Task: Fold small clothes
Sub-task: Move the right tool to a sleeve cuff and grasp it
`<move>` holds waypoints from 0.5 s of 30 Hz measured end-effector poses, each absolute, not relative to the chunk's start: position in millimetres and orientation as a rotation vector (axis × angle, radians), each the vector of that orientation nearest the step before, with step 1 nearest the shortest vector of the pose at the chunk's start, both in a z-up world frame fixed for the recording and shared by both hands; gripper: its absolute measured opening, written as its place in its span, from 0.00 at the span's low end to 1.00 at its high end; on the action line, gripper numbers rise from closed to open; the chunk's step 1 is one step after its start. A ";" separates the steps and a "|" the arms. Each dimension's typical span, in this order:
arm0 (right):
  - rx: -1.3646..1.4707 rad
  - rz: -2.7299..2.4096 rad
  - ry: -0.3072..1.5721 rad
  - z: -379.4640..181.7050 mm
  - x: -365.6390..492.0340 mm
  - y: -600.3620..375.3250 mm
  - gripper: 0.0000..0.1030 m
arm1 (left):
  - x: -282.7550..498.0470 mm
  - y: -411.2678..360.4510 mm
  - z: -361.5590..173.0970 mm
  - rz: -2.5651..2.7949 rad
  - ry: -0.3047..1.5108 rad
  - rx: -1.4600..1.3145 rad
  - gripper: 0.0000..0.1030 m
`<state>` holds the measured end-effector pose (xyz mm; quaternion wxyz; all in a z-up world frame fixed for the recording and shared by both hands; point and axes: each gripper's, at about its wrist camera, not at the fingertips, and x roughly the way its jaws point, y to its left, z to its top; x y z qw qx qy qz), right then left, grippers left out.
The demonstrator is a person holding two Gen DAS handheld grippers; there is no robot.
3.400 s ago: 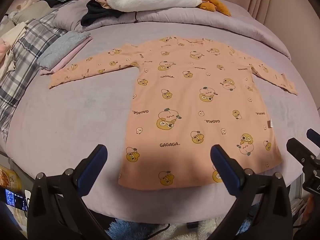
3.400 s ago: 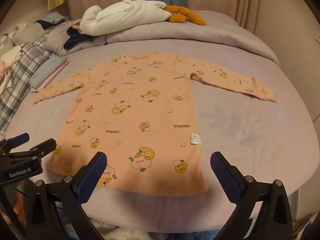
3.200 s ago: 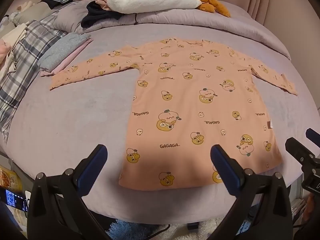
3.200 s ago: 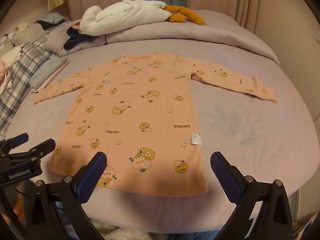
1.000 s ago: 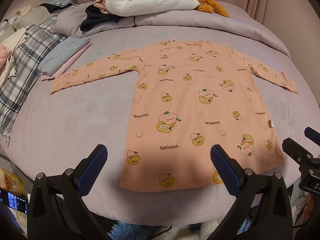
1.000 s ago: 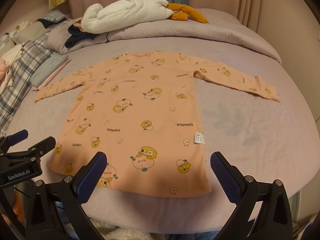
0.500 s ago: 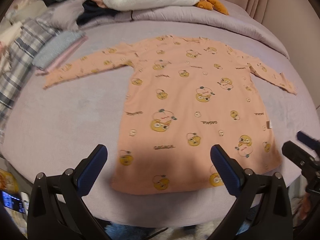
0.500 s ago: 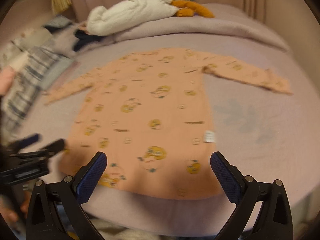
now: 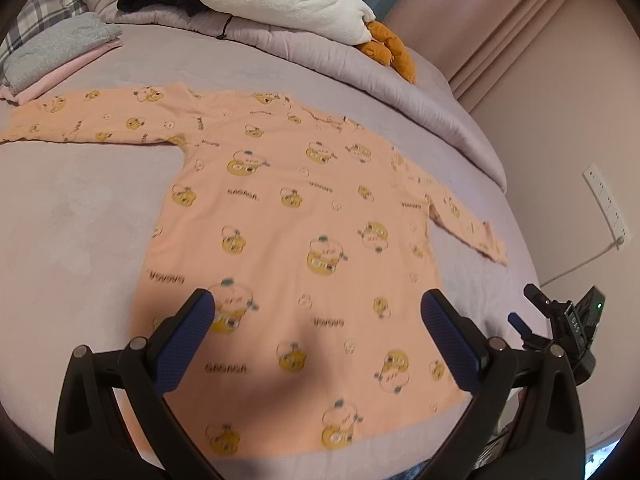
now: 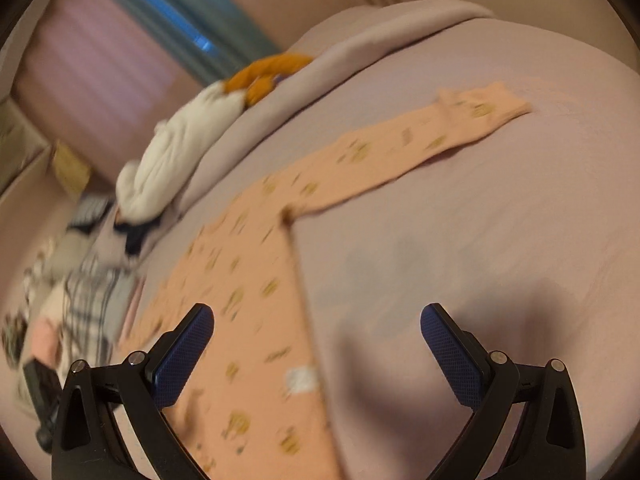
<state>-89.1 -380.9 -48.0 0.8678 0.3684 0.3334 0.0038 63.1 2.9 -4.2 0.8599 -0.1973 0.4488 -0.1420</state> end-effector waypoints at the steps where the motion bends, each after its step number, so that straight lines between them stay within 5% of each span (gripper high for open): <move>1: 0.782 -0.007 0.686 -48.6 -88.9 -387.5 0.99 | 67.5 2.6 -4.6 -0.314 0.939 -0.429 1.00; 15: 0.881 -0.090 0.684 -80.2 -56.1 -475.5 0.99 | 118.7 -17.1 -27.7 -0.466 0.981 -0.451 1.00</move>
